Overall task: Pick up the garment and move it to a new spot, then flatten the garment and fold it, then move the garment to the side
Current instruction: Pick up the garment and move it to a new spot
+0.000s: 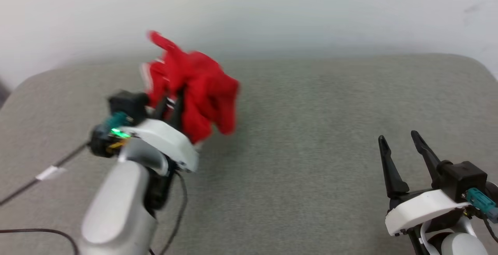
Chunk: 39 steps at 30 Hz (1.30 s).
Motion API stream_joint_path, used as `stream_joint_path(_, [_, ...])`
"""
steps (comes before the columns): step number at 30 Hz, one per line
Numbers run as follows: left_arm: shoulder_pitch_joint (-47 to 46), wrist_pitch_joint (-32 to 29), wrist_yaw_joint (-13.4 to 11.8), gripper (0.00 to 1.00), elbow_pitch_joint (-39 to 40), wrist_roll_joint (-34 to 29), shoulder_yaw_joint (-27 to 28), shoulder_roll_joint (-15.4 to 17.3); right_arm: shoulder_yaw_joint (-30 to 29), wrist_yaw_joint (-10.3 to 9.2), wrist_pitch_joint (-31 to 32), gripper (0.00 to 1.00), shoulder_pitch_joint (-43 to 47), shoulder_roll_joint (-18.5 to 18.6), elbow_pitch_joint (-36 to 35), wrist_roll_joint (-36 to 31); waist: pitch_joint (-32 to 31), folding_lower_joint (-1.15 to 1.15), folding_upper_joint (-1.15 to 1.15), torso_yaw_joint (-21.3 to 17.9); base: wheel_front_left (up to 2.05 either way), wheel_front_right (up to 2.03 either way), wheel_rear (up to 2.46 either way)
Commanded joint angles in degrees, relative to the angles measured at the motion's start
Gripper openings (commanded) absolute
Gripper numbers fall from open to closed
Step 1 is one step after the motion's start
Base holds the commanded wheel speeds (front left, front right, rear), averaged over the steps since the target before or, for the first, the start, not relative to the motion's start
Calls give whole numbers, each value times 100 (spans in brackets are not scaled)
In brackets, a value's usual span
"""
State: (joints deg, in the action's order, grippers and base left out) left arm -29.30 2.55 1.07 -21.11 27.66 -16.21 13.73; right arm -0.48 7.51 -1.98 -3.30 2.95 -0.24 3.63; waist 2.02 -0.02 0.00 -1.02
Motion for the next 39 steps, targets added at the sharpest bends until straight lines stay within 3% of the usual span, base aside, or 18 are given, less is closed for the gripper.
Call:
stream_joint_path(1, [140, -17, 23, 0, 146, -81, -137, -87, 6, -4, 10, 100, 58, -7, -40, 26, -24, 2, 0, -417, 0, 0, 0])
stream_joint_path(5, [549, -60, 137, 0, 346, -164, -677, -459, 1, -4, 24, 100, 60, -10, -83, 64, 124, 2, 0, -727, 0, 0, 0])
stream_joint_path(12, [1172, -299, 266, 0, -70, -264, -1403, -721, 34, -4, -63, 100, -69, -8, -48, 205, 515, 2, 0, -961, 0, 0, 0])
stream_joint_path(13, [1248, -341, 290, 6, -129, -226, -1460, -748, 25, -4, -91, 100, -97, -9, -44, 213, 574, 2, 0, -956, 0, 0, 0])
stream_joint_path(14, [1268, -337, 286, 32, -175, -277, -1504, -730, 37, -4, -107, 100, -126, -9, -27, 231, 614, 2, 0, -944, 0, 0, 0])
stream_joint_path(15, [1319, -350, 283, 44, -229, -276, -1548, -727, 44, -4, -124, 100, -142, -10, -11, 255, 646, 2, 0, -921, 0, 0, 0])
stream_joint_path(16, [1340, -322, 291, 49, -255, -304, -1575, -715, 35, -4, -153, 100, -153, -9, 7, 260, 666, 2, 0, -886, 0, 0, 0])
stream_joint_path(17, [1335, -244, 290, 69, -245, -352, -1606, -712, 28, -4, -167, 100, -154, -9, 33, 263, 668, 2, 0, -843, 0, 0, 0])
stream_joint_path(18, [1325, -137, 261, 100, -203, -381, -1604, -720, 34, -4, -177, 100, -165, -9, 60, 270, 660, 2, 0, -803, 0, 0, 0])
stream_joint_path(28, [1289, 736, -263, 100, 587, -678, -1297, -533, -108, -4, -144, 100, -61, -8, 196, 120, 150, 2, 0, -264, 0, 0, 0])
stream_joint_path(35, [1648, 1003, -829, 100, 860, -543, -609, -202, -224, -4, -20, 100, 184, -9, 103, 68, -162, 2, 0, -12, 0, 0, 0])
stream_joint_path(39, [2011, 1068, -1024, 100, 930, -496, -355, 48, -184, -4, 73, 100, 320, -8, 59, 56, -260, 2, 0, -9, 0, 0, 0])
